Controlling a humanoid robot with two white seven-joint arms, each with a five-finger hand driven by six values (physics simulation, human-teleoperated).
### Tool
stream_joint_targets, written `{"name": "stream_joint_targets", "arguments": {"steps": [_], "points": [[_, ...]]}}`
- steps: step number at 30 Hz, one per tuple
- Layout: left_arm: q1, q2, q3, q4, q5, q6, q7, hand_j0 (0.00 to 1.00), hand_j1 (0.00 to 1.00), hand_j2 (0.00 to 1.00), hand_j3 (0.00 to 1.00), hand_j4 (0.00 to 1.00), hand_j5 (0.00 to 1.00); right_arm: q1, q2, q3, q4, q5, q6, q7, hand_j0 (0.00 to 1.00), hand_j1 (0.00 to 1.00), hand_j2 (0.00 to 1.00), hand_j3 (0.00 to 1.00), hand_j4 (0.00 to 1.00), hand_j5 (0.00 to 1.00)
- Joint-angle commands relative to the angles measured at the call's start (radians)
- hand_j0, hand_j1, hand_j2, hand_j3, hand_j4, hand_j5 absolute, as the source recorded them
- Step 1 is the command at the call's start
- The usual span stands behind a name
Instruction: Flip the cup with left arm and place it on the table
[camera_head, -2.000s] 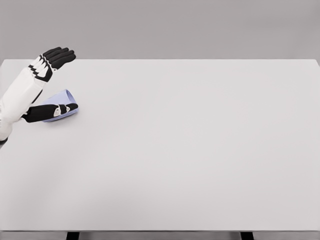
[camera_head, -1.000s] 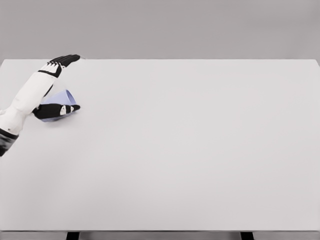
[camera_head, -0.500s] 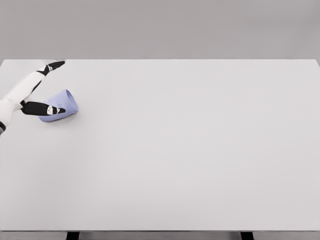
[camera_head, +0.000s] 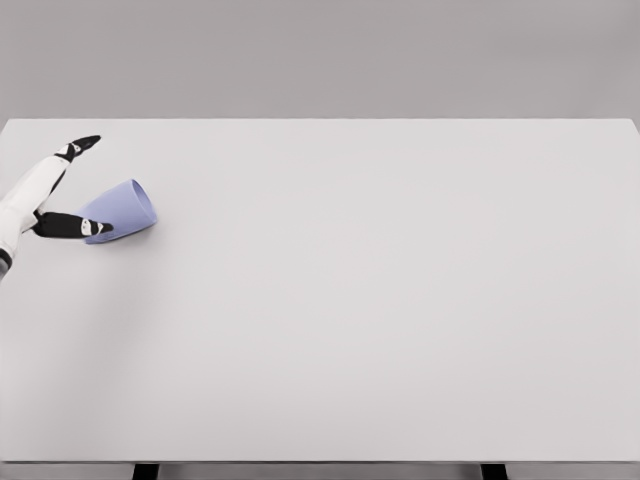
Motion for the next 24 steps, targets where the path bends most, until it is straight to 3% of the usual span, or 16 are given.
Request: {"name": "stream_joint_targets", "arguments": {"steps": [1, 5, 9, 16, 19, 24], "points": [[-0.003, -0.002, -0.026, 0.0, 0.044, 0.031, 0.007, 1.0, 1.0, 1.0, 1.0, 1.0, 1.0, 0.0, 0.0, 0.0, 0.0, 0.0, 0.0, 0.0, 1.0, 1.0, 1.0, 1.0, 1.0, 1.0], [-0.025, -0.005, -0.046, 0.0, 0.093, 0.069, 0.008, 1.0, 1.0, 1.0, 1.0, 1.0, 1.0, 0.0, 0.0, 0.0, 0.0, 0.0, 0.0, 0.0, 1.0, 1.0, 1.0, 1.0, 1.0, 1.0], [-0.057, -0.068, -0.046, 0.0, 0.087, 0.14, 0.007, 1.0, 1.0, 1.0, 1.0, 1.0, 1.0, -0.002, 0.0, 0.0, 0.0, 0.0, 0.0, 0.0, 1.0, 1.0, 1.0, 1.0, 1.0, 1.0], [-0.086, -0.104, -0.046, -0.002, 0.082, 0.187, 0.008, 1.0, 1.0, 1.0, 1.0, 1.0, 1.0, 0.0, 0.0, 0.0, 0.0, 0.0, 0.0, 0.0, 1.0, 1.0, 1.0, 1.0, 1.0, 1.0], [-0.086, -0.14, -0.046, -0.002, 0.05, 0.264, 0.094, 1.0, 1.0, 1.0, 1.0, 1.0, 1.0, -0.002, 0.0, 0.0, 0.0, 0.0, 0.0, 0.0, 1.0, 1.0, 1.0, 1.0, 1.0, 1.0], [-0.086, -0.16, -0.053, -0.002, 0.038, 0.267, 0.117, 1.0, 1.0, 1.0, 1.0, 1.0, 1.0, 0.0, 0.0, 0.0, 0.0, 0.0, 0.0, 0.0, 1.0, 1.0, 1.0, 1.0, 1.0, 1.0]]}}
